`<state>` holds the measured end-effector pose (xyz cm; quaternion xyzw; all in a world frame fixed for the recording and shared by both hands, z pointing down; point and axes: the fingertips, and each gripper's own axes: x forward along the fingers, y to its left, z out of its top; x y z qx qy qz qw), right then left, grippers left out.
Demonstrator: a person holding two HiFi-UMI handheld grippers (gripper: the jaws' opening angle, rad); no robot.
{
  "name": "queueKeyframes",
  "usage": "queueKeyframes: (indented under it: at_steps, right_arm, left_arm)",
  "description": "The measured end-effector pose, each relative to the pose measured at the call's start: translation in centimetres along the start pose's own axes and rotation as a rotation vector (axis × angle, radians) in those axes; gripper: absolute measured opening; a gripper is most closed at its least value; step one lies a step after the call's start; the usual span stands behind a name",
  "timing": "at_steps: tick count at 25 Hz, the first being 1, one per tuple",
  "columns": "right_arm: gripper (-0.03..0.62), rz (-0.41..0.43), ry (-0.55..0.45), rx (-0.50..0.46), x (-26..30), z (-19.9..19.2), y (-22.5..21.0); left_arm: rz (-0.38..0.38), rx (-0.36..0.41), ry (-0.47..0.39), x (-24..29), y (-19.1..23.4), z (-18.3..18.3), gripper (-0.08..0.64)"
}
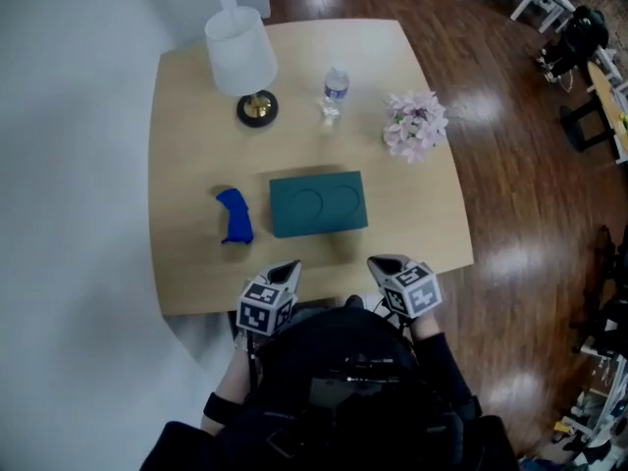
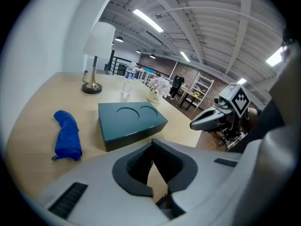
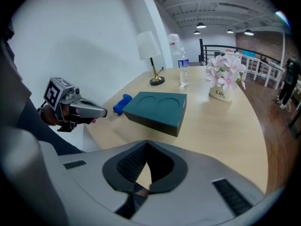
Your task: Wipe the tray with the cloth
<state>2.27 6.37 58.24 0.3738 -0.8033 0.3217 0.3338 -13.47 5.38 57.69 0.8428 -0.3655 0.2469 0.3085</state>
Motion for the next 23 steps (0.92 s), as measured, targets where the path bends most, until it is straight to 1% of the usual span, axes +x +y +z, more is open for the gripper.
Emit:
queueKeyframes:
  at_steps: [3,7,11,17,23]
  right_arm:
    - [0.002,0.005,-0.011,-0.018,-1.5,-1.6,0.0]
    - [0.002,0.013,-0.05,-0.005,-3.4,-3.6,-0.6]
    - [0.002,0.037,-0.054,-0.007,-4.1,-5.7,-0.9]
    - [0.002,0.063,-0.029,-0.028,-4.2,-7.6,-1.0]
    - [0.002,0.055,-0.017,-0.05,-3.9,-8.3,-1.6]
  left_arm:
    - [0.03,0.012,0.018,-0.1,-1.8,-1.0,0.003]
    - [0.067,0.002,0.04,-0.1,-4.3,-2.3,0.003]
    - [0.113,-0.01,0.053,-0.2,-6.3,-3.8,0.003]
    - [0.172,-0.01,0.087,-0.1,-7.8,-5.9,0.003]
    - [0.184,-0.001,0.086,0.7,-8.7,-6.2,0.003]
